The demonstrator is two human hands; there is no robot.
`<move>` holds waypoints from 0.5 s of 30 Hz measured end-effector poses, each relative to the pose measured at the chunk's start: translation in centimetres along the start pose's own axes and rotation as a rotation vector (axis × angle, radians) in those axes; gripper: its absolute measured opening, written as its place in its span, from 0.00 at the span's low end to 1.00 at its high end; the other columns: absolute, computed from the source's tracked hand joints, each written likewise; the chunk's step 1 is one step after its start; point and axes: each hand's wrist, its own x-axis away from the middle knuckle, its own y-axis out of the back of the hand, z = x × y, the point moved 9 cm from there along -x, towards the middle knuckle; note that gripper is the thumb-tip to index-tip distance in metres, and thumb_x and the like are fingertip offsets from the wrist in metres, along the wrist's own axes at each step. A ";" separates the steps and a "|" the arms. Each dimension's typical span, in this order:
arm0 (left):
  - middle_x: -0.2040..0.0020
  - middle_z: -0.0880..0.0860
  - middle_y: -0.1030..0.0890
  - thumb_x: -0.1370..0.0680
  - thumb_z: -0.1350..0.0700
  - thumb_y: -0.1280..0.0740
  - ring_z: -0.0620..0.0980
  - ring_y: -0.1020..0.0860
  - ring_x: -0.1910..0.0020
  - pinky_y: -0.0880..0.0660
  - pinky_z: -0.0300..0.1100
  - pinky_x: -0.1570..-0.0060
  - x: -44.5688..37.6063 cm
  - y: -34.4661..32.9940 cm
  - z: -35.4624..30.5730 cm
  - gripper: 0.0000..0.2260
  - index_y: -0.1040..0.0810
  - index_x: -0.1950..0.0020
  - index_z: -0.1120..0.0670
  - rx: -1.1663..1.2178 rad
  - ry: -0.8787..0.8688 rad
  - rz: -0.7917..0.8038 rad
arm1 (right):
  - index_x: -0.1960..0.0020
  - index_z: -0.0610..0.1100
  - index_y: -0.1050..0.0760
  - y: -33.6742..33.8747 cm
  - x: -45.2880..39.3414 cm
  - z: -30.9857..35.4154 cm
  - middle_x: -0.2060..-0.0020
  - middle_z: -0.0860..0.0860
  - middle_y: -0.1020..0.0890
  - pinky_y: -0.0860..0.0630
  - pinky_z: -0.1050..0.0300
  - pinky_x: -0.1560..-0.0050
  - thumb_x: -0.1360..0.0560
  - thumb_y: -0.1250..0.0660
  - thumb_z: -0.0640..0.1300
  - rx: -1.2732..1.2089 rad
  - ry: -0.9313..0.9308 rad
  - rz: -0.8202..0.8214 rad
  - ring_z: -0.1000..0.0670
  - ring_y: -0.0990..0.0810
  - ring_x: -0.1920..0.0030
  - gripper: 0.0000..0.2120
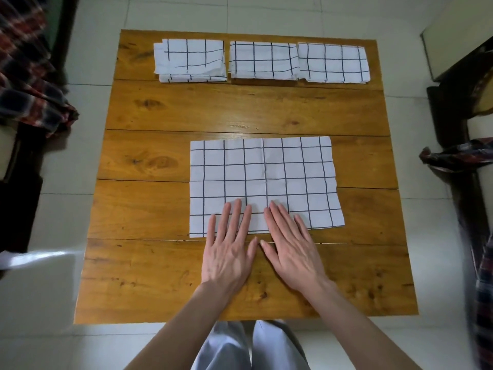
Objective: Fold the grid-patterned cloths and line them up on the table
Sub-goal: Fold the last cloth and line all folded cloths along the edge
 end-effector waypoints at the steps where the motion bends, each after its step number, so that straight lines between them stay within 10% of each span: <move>1: 0.14 0.54 0.54 0.14 0.40 0.51 0.54 0.56 0.15 0.47 0.59 0.18 0.0 0.0 0.0 0.31 0.54 0.14 0.51 0.002 0.004 0.000 | 0.14 0.45 0.57 0.1 0.2 -0.5 0.15 0.50 0.56 0.52 0.46 0.17 0.13 0.52 0.61 -0.001 -0.018 0.000 0.51 0.57 0.15 0.34; 15: 0.14 0.51 0.54 0.12 0.46 0.51 0.52 0.58 0.15 0.52 0.59 0.18 0.3 0.5 1.3 0.27 0.56 0.14 0.43 0.117 0.113 -0.010 | 0.15 0.47 0.61 1.2 3.8 -10.3 0.15 0.50 0.56 0.48 0.42 0.17 0.15 0.62 0.65 -0.011 -0.268 0.042 0.51 0.57 0.16 0.35</move>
